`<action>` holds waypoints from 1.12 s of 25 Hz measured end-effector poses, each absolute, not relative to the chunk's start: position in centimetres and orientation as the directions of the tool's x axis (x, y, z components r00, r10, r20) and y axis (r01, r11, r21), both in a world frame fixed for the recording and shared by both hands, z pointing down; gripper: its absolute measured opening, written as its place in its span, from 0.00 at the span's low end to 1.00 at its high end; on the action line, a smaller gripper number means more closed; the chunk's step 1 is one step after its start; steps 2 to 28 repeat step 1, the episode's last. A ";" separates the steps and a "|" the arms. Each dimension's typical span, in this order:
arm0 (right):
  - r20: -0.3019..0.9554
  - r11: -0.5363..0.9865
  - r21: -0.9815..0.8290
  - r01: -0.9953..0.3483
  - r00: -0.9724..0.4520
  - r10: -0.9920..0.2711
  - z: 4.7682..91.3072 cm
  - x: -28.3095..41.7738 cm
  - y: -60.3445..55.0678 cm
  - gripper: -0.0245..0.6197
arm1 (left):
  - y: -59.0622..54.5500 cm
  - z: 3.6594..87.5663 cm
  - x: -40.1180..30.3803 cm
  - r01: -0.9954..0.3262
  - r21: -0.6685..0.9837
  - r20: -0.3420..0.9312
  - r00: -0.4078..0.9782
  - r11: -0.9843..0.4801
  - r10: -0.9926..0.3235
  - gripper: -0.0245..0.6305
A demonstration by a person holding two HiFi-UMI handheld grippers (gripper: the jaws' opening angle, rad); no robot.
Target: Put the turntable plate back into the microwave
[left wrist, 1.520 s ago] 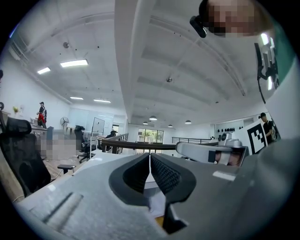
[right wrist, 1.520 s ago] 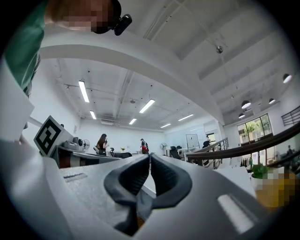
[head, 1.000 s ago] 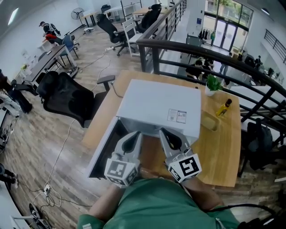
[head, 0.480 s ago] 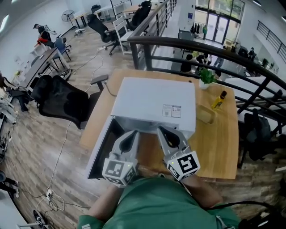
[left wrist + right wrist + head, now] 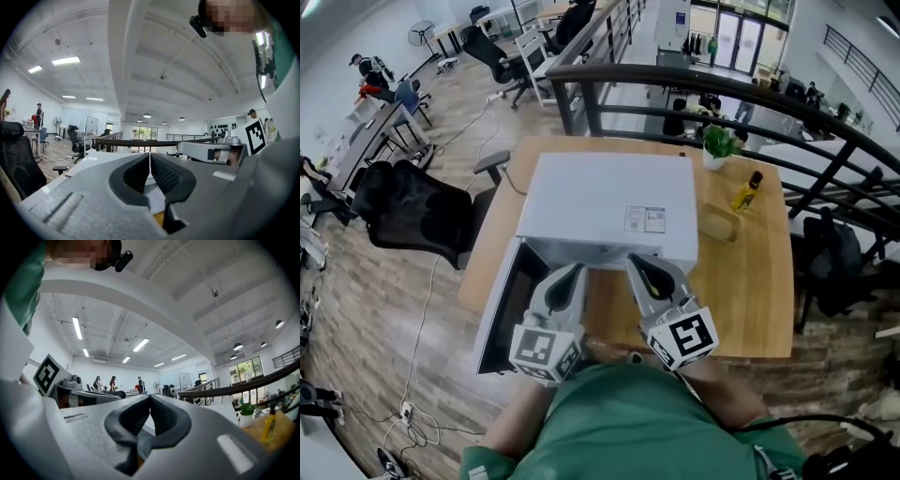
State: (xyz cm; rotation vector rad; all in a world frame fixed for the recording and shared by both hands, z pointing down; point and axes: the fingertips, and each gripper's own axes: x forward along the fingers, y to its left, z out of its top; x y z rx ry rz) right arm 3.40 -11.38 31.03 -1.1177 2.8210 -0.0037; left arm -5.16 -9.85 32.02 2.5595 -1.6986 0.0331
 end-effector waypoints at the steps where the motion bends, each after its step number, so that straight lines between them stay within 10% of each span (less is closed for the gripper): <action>1: -0.098 0.728 -0.042 -0.684 -0.722 -0.685 31.1 3.5 -11.4 0.05 | -9.9 32.1 -5.0 -0.920 0.047 0.057 0.392 -0.389 -0.918 0.06; 28: -0.098 0.728 -0.042 -0.684 -0.722 -0.685 31.1 3.5 -11.4 0.05 | -9.9 32.1 -5.0 -0.920 0.047 0.057 0.392 -0.389 -0.918 0.06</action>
